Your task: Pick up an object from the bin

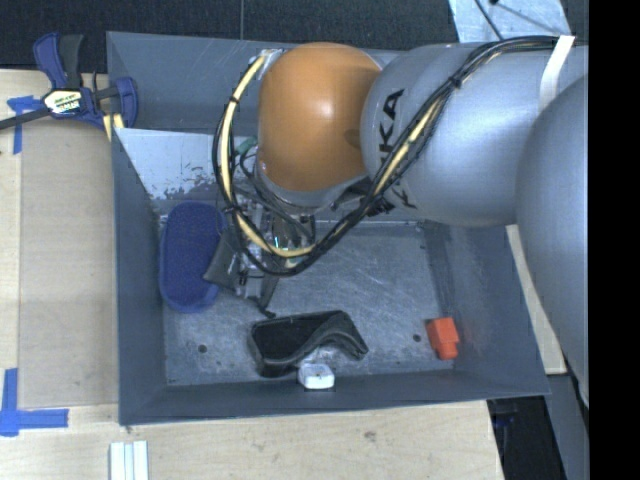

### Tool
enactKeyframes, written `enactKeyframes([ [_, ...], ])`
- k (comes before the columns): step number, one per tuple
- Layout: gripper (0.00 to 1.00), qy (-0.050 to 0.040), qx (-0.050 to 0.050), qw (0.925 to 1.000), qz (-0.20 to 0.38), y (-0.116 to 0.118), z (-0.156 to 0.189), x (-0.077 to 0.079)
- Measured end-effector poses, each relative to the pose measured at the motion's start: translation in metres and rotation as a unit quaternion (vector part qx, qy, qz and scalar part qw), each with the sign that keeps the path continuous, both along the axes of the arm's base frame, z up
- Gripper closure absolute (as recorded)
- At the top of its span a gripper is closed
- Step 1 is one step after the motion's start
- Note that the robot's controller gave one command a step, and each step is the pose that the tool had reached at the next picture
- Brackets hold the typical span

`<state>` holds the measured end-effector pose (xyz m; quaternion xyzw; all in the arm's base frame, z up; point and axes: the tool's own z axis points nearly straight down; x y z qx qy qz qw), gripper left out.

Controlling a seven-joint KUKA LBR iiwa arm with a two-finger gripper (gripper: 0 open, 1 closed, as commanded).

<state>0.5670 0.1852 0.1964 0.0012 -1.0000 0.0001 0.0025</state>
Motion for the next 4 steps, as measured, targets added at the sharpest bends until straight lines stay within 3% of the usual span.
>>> enactKeyframes([
  [1,0.00,-0.0049,0.000,0.9983,-0.058,-0.051,-0.115,0.003],
  [2,1.00,-0.0045,0.000,0.9982,-0.059,-0.051,-0.116,0.003],
  [3,1.00,-0.0085,0.001,0.9979,-0.064,-0.051,-0.027,0.012],
  [4,1.00,-0.0061,0.001,0.9979,-0.065,-0.054,0.007,0.003],
])
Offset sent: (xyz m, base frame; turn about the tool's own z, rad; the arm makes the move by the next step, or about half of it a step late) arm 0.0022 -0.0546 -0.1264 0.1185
